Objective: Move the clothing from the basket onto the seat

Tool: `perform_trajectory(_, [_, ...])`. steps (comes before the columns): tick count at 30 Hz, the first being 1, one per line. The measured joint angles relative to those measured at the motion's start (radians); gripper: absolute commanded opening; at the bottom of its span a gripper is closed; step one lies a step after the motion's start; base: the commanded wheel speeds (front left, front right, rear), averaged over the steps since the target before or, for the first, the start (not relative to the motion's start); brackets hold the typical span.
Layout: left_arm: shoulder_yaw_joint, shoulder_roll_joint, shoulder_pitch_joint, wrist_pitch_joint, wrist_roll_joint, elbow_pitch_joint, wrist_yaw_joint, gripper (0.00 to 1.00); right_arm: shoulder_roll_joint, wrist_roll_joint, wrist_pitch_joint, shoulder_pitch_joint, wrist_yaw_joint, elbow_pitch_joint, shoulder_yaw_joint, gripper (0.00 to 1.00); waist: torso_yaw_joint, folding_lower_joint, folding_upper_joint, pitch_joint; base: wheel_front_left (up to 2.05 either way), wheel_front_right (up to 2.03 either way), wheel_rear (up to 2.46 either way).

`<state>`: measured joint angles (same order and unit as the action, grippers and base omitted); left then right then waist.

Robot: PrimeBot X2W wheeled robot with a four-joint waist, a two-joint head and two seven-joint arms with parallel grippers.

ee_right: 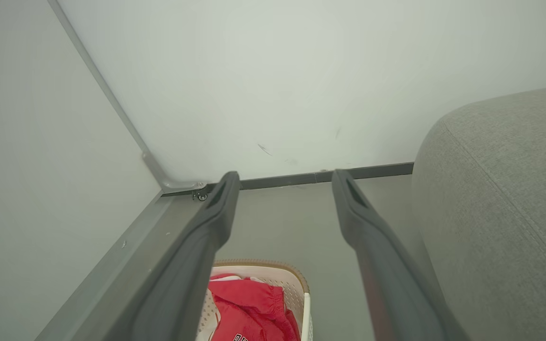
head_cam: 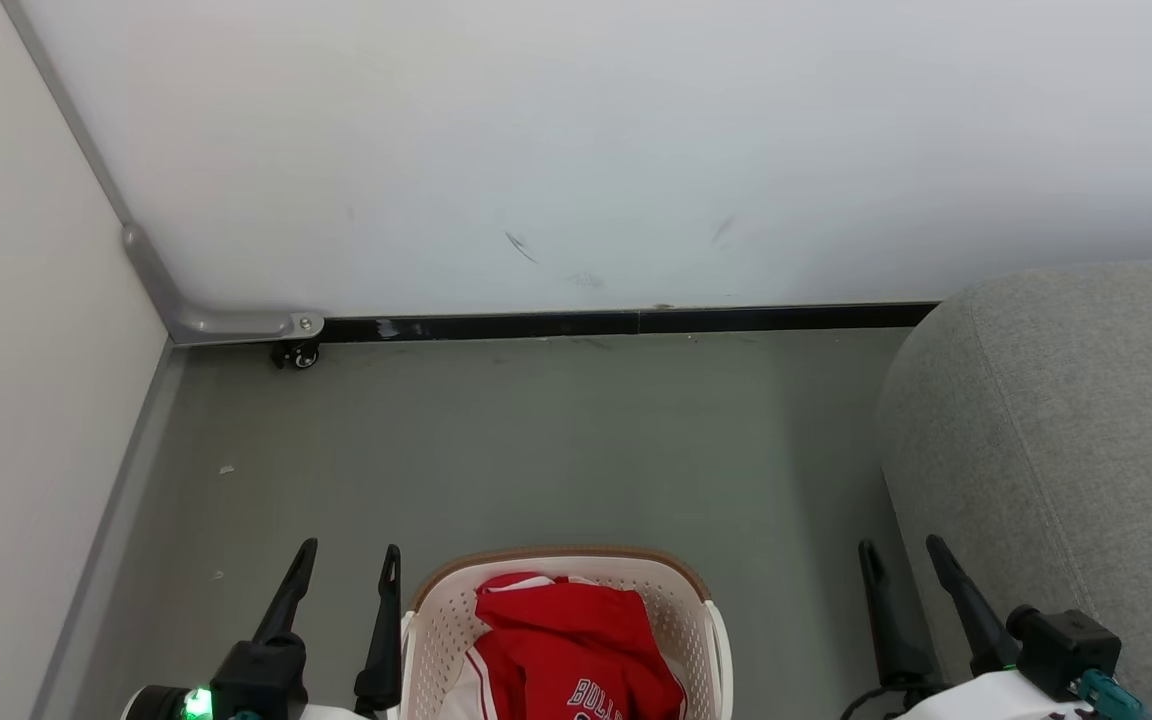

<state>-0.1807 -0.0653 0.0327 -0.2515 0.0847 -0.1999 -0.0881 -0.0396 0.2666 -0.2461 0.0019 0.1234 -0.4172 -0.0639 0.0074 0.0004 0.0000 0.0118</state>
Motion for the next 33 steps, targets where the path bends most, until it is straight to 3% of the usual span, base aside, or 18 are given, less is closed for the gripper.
perform_trajectory(33, [0.028, 0.005, -0.002, 0.0, 0.001, -0.024, -0.01, 1.0, 0.0, 0.009, 0.005, -0.027, 0.0, -0.031, -0.008, 1.0, -0.002, -0.0001, 0.0, -0.028, 0.0, 0.0, 0.0])
